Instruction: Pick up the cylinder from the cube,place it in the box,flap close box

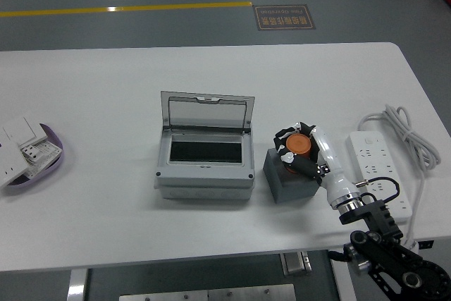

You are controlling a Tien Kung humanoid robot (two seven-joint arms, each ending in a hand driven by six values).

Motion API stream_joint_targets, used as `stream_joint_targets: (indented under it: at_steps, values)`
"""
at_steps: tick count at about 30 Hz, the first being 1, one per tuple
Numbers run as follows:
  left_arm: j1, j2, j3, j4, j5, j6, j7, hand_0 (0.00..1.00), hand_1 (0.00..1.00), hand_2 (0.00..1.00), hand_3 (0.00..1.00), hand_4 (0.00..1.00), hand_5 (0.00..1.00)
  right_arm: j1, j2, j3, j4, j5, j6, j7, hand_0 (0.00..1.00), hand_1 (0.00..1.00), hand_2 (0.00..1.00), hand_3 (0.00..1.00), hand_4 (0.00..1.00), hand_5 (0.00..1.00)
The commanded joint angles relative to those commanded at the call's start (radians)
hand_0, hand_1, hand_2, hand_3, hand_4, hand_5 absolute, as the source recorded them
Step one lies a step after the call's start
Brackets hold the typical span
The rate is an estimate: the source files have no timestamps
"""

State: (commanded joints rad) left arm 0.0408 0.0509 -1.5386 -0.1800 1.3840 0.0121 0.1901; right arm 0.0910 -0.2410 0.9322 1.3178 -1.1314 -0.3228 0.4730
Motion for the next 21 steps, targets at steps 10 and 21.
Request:
stream_joint_targets:
  at_steps: [10,21]
  values:
    - [0.002,-0.001,0.000,0.000,0.004,-0.001,0.000,0.580,0.615,0.611,0.649,0.657,0.143,0.063,0.013,-0.033,0.050,0.007,-0.013,-0.052,0.265,0.286,0.257,0.227,0.002,0.002]
    - [0.003,0.003,0.000,0.000,0.014,-0.002,0.004,0.581,0.615,0.611,0.648,0.656,0.144,0.206,0.039,-0.217,0.143,-0.069,-0.053,-0.239,0.212,0.284,0.252,0.232,0.002,0.002]
